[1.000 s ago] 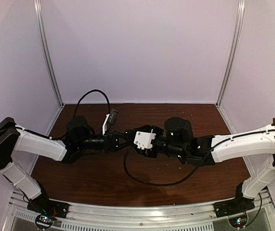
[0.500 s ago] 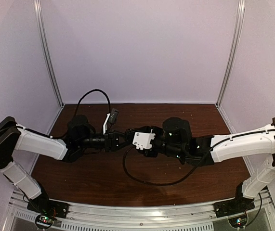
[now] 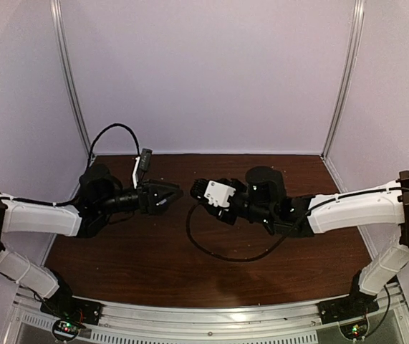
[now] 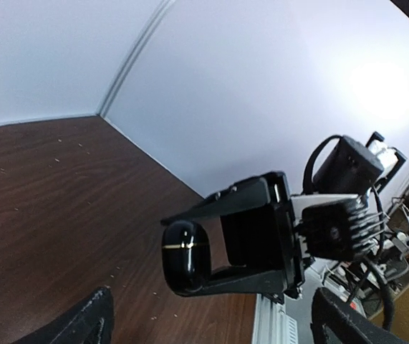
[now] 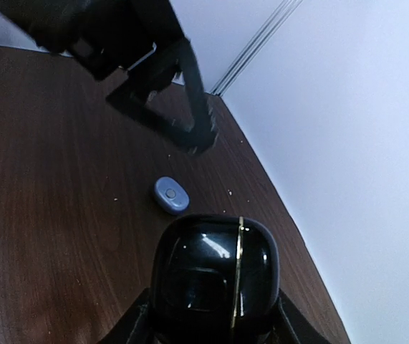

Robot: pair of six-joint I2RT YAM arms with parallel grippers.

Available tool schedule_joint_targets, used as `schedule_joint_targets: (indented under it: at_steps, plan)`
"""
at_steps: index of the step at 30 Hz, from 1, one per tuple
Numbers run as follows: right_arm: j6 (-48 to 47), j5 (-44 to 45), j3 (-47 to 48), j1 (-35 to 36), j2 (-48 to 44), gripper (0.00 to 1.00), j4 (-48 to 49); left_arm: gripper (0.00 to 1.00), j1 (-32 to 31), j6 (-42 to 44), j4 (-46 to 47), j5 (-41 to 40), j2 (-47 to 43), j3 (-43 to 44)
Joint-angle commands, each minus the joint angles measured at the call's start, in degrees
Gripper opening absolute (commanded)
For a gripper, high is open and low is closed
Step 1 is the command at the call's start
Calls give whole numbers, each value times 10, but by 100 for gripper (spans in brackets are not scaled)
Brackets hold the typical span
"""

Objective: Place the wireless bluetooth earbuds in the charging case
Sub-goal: Pass from the left arm to the right, then place the charging case with the earbuds at the center of the board.

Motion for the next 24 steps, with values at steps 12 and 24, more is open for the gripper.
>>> schedule_joint_targets:
  at_steps: [12,24]
  plan:
    - [163,-112,196,-57,256,26,-108,98,80,121,-236,-264,-184,-8]
    - [219,-124,417,-98,440,27,-237,98,86,91,-225,-290,-193,-24]
